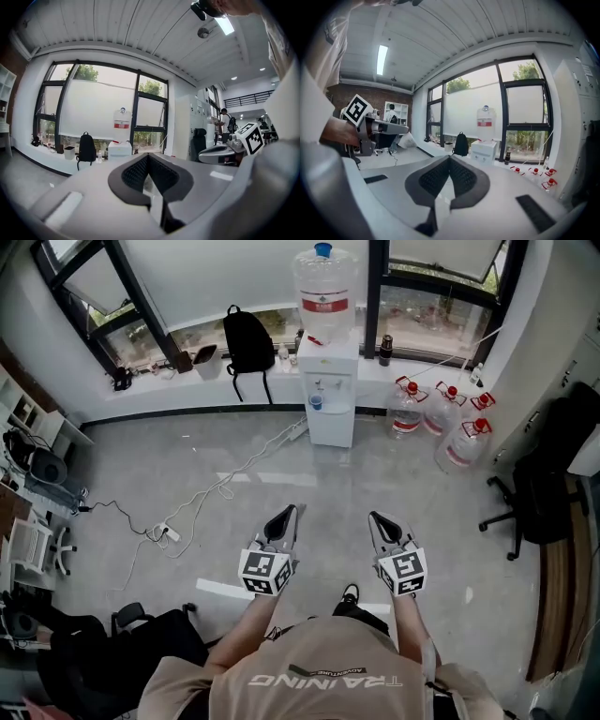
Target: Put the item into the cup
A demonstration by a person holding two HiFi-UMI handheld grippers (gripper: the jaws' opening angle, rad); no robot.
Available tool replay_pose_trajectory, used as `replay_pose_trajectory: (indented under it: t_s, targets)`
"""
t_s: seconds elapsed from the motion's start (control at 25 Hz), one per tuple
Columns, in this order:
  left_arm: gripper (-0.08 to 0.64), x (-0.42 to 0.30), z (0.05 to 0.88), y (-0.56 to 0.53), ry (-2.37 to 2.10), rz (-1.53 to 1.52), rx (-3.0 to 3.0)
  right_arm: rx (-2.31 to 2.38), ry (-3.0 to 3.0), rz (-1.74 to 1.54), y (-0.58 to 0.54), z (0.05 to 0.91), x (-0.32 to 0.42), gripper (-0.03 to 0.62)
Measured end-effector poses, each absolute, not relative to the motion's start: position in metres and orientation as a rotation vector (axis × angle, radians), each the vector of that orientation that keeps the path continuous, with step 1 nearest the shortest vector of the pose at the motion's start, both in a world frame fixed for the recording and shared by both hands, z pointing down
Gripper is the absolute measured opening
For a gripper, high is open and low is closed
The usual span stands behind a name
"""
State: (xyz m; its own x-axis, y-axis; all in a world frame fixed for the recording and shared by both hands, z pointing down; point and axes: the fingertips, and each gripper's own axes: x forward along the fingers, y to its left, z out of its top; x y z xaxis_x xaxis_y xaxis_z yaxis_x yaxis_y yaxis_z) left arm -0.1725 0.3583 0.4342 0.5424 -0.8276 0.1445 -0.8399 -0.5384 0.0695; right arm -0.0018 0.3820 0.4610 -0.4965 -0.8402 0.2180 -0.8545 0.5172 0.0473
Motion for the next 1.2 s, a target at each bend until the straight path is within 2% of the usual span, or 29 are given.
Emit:
replay_pose_trajectory:
  t_s: [0.56, 1.2]
  targets:
    - [0.006, -0.114, 0.453, 0.265, -1.498, 0.174, 2.574, 1.204, -2.641, 0.168, 0.284, 0.487, 0.031, 0.011]
    - [0.006, -0.137, 0.452, 0.171, -1.389, 0.185, 2.641, 1.226, -2.62, 0.149, 0.188, 0.48, -0.011, 0.011]
